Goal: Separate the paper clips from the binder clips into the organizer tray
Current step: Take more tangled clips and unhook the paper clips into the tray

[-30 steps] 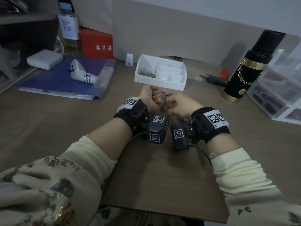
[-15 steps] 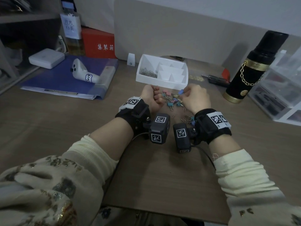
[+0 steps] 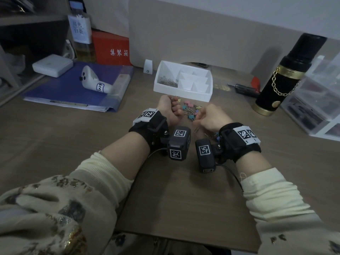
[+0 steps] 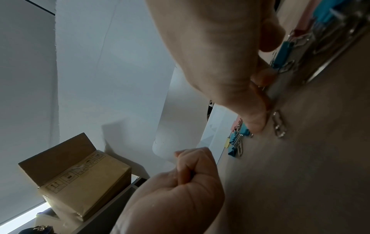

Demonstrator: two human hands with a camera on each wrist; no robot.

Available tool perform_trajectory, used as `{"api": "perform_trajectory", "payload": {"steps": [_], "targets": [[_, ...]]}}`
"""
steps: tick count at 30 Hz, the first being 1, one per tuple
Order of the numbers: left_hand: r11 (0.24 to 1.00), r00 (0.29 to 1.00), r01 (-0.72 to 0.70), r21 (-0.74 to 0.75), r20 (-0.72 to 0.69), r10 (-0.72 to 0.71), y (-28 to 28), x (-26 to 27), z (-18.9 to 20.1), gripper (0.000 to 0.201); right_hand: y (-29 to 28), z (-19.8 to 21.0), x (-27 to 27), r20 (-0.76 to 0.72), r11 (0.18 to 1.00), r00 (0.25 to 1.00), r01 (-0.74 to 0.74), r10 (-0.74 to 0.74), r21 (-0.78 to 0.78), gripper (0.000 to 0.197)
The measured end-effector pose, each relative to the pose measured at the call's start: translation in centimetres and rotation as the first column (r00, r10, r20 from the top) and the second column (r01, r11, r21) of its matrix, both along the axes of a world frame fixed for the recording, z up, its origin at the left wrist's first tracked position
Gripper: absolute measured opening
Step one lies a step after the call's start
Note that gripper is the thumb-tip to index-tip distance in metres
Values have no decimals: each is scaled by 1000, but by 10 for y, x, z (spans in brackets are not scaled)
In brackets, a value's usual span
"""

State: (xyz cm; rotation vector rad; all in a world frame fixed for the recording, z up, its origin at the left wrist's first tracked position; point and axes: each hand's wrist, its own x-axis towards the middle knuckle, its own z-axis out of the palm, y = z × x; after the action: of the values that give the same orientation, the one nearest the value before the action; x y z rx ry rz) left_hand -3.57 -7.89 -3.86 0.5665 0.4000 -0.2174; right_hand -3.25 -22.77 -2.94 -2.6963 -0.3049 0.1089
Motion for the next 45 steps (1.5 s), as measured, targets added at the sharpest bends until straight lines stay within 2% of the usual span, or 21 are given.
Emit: {"api": "perform_trajectory", "payload": {"steps": [11,17,25,27,29,32,38,40,42,43,45], "targets": [[1000,1000,6,8,2,-6,0,1,-2,36,4,0,-3,-61,999,998,16,-19,-48,16],[1000,1000,5,0,-6,-5,1,1,-2,36,-7,1,4,75,982,980,185,-186,26,15],[1000,1000,3,-13,-13,-3,2,2,-3,35,-11,0,6,76,960,958,278,-278,8,27],[1000,1000,2,-15,-11,-2,2,3,-3,35,-8,3,5,121,974,967,221,-224,37,21],[1000,1000,0,-12,-8,0,2,3,-2,35,-4,5,0,132,995,988,66,-76,80,5],[1000,1000,-1,-4,-8,1,2,2,-2,34,3,6,-8,80,984,984,-166,162,57,13],[1000,1000,-2,2,-5,2,1,2,-1,34,13,0,-8,16,900,903,-426,429,-90,20],[1000,1000,-4,6,-1,4,1,1,-1,34,16,1,-8,-51,887,901,-434,432,-160,16],[1000,1000,-5,12,2,5,1,1,-1,34,13,3,-5,-64,895,916,-400,396,-194,38],[1000,1000,-4,13,0,4,1,1,-1,34,11,5,-5,-68,911,930,-367,361,-185,41],[1000,1000,-3,16,-7,3,0,1,-1,34,5,10,-6,-83,935,946,-324,314,-144,36]]}}
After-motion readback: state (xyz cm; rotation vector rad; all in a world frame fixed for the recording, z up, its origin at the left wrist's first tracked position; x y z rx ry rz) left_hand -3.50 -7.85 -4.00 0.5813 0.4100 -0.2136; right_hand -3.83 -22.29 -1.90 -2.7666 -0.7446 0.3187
